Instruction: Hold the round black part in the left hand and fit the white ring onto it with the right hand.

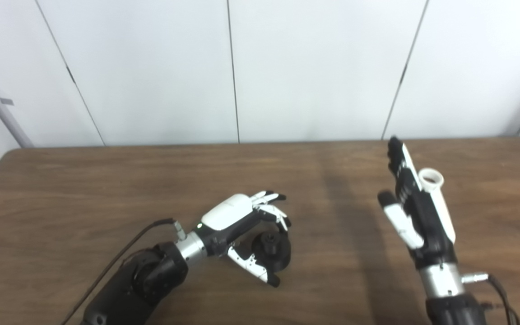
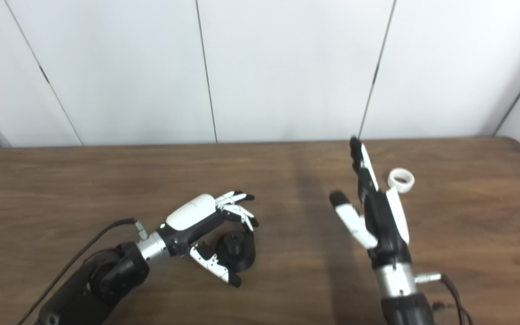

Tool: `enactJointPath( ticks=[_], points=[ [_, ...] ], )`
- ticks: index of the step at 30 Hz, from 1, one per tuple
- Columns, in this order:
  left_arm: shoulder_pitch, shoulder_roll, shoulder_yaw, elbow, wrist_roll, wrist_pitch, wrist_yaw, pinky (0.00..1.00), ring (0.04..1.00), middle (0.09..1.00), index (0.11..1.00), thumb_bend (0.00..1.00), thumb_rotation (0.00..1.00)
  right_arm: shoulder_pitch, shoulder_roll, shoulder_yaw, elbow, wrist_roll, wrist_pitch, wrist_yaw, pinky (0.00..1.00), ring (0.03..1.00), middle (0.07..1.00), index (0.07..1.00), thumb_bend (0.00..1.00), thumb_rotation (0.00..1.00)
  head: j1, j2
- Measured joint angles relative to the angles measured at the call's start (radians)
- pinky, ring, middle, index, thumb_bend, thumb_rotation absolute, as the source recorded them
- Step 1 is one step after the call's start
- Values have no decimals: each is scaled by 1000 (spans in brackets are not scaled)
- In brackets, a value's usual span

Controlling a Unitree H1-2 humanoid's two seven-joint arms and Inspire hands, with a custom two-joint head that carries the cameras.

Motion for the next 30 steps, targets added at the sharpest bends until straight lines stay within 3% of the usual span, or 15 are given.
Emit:
enactJointPath(
  ticks=[16,30],
  points=[
    [-17,26,-95,94,-29,-36,57,1000,978,760,480,524,65,-31,-8,-4,-153,-53,129,9,998,997,1000,1000,559,876,-45,14],
    [-87,27,-163,223,-11,-36,199,1000,984,768,480,524,63,-42,-31,-8,-248,-81,221,50,1000,1000,1000,1000,556,883,-68,9]
  ],
)
